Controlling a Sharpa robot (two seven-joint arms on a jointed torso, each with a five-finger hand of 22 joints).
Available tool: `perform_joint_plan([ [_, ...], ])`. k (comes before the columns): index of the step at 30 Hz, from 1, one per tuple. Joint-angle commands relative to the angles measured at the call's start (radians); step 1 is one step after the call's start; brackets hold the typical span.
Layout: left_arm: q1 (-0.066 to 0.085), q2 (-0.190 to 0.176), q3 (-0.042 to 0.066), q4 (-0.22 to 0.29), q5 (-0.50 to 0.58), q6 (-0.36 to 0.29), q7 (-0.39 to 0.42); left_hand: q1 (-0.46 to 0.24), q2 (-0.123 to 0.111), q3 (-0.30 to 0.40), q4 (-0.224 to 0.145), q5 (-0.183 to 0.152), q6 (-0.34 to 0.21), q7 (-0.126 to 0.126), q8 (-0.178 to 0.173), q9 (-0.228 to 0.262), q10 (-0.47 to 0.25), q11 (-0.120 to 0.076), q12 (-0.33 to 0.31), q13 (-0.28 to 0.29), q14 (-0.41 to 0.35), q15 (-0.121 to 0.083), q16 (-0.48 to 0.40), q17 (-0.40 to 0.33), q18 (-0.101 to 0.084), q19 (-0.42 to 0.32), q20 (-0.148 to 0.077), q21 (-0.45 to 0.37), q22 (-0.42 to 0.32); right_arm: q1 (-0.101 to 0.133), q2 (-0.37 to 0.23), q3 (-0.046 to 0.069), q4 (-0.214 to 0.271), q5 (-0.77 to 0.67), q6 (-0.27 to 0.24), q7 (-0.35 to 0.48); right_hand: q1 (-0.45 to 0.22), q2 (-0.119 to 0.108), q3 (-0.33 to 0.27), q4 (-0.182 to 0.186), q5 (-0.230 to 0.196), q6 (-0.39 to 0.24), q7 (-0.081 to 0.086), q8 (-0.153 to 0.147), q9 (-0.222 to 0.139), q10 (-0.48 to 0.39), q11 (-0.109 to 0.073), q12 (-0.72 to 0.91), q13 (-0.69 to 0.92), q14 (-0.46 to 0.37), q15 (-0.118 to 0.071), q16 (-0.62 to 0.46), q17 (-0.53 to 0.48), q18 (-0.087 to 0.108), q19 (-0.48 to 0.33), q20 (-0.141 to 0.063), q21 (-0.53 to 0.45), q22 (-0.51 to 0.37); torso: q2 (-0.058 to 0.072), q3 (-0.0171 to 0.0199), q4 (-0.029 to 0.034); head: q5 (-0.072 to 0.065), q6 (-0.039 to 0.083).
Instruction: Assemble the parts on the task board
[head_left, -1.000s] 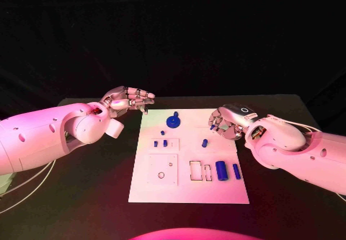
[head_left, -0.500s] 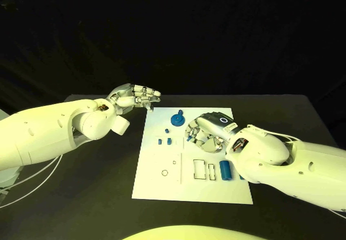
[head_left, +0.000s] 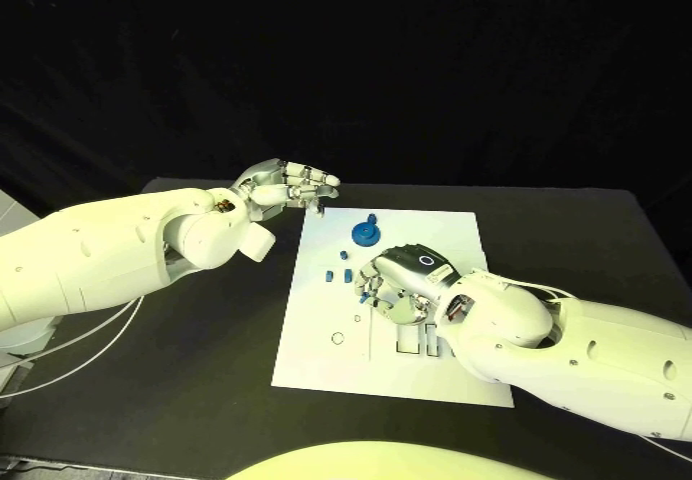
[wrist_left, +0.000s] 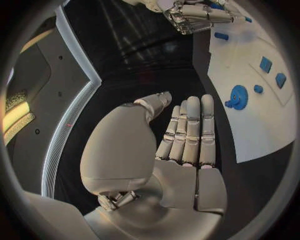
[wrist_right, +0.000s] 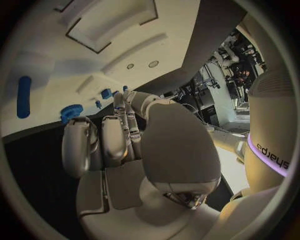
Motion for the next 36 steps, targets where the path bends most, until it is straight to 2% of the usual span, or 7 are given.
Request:
perform_joint_plan([
  [1, 0.000, 0.003, 0.001, 0.004, 0.013, 0.012, 0.004, -0.007, 0.002, -0.004, 0.003, 0.004, -0.008, -0.002, 0.000, -0.001, -0.007, 0.000, 0.004, -0.001, -0.003, 0.004, -0.006, -0.001, 0.005, 0.006, -0.001, -0.006, -0.002, -0.007, 0.010, -0.001, -0.003, -0.026, 0.025, 0.017, -0.007, 0.003, 0.000, -0.005, 0.003, 0.004, 0.001, 0.004, 0.002, 0.005, -0.002, -0.002, 0.002, 0.034, -0.006, 0.007, 0.001, -0.007, 0.008, 0.002, 0.009, 0.117, 0.000, 0.0010, -0.0005, 0.008, -0.004],
  [11, 0.000, 0.006, 0.001, 0.006, 0.017, 0.014, 0.002, -0.009, 0.001, -0.007, 0.006, 0.004, -0.012, -0.001, 0.000, -0.003, -0.010, 0.001, 0.005, -0.002, -0.003, 0.005, -0.006, -0.001, 0.005, 0.008, 0.000, -0.011, -0.006, -0.022, 0.027, -0.003, -0.012, -0.039, 0.050, 0.014, -0.007, 0.003, 0.000, -0.006, 0.004, 0.004, 0.002, 0.004, 0.002, 0.005, -0.002, -0.002, 0.002, 0.035, -0.006, 0.009, 0.003, -0.009, 0.012, 0.002, 0.018, 0.123, 0.000, 0.0009, -0.0019, 0.015, -0.011],
  [14, 0.000, 0.006, 0.001, 0.005, 0.019, 0.016, 0.000, -0.020, 0.000, -0.019, 0.018, 0.001, -0.014, 0.000, 0.002, -0.004, -0.014, 0.002, 0.009, -0.002, -0.003, 0.007, -0.004, -0.002, 0.005, 0.012, 0.003, -0.023, -0.016, -0.024, 0.030, -0.003, -0.019, -0.043, 0.057, 0.013, -0.008, 0.002, 0.001, -0.008, 0.005, 0.004, 0.002, 0.005, 0.003, 0.005, -0.002, -0.002, 0.002, 0.035, -0.006, 0.009, 0.002, -0.009, 0.012, 0.002, 0.018, 0.123, 0.000, 0.0017, -0.0017, 0.018, -0.014],
  [36, 0.000, 0.006, 0.001, 0.003, 0.022, 0.023, -0.003, -0.027, -0.001, -0.032, 0.029, 0.001, -0.017, 0.000, 0.004, -0.006, -0.019, 0.003, 0.013, -0.002, -0.004, 0.008, -0.003, -0.002, 0.005, 0.017, 0.005, -0.037, -0.028, -0.031, 0.040, -0.007, -0.038, -0.072, 0.079, 0.001, -0.008, 0.001, 0.002, -0.009, 0.005, 0.004, 0.002, 0.005, 0.004, 0.006, -0.002, -0.002, 0.002, 0.035, -0.006, 0.012, 0.005, -0.010, 0.014, 0.002, 0.022, 0.126, 0.000, 0.0015, -0.0019, 0.022, -0.019],
])
